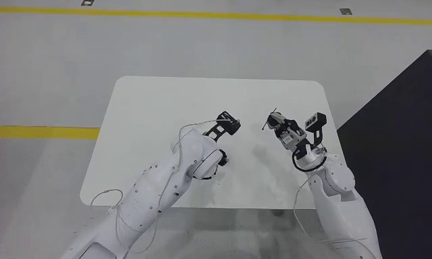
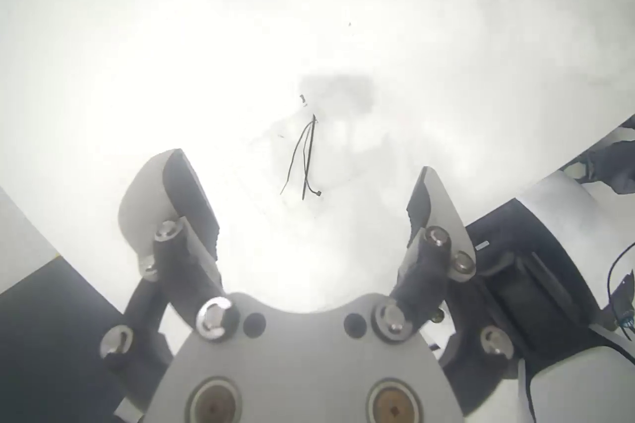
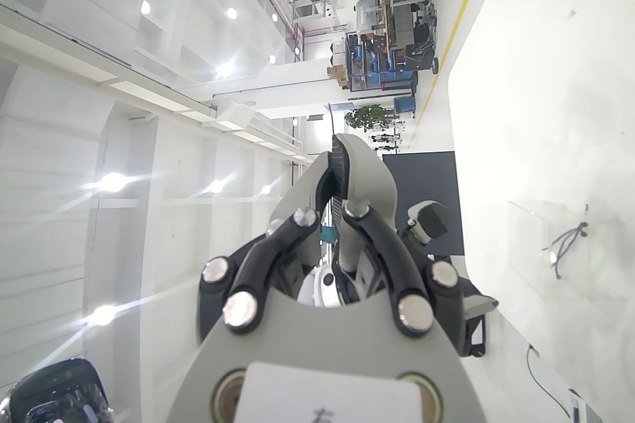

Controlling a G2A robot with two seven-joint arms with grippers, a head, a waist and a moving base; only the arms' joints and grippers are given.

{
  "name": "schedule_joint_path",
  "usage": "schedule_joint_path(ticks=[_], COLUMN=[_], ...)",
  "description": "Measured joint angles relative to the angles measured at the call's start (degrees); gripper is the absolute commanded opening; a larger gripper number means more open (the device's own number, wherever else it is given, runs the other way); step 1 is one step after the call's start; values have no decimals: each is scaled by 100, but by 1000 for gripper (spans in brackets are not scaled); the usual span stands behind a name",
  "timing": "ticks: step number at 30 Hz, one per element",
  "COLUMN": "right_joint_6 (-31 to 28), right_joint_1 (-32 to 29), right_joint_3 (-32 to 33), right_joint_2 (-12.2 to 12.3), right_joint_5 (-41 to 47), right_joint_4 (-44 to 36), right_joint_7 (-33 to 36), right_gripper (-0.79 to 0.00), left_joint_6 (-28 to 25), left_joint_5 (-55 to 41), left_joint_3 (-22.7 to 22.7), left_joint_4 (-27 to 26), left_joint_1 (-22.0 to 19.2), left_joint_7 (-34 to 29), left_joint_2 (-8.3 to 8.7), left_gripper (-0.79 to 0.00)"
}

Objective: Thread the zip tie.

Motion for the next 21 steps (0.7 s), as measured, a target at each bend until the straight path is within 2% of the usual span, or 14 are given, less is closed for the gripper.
schedule_joint_path(ticks=[4, 10, 21], right_joint_6=[0, 0, 0], right_joint_1=[0, 0, 0], right_joint_3=[0, 0, 0], right_joint_2=[0, 0, 0], right_joint_5=[0, 0, 0], right_joint_4=[0, 0, 0], right_joint_7=[0, 0, 0], right_gripper=[-785, -785, -785], left_joint_6=[253, 458, 590], left_joint_5=[-30, 83, 190], left_joint_3=[30, 47, 311], left_joint_4=[316, 634, 1320], left_joint_1=[-86, -116, -303], left_joint_7=[-228, -249, -375], left_joint_2=[-66, -125, -338], left_gripper=[-431, -406, -428])
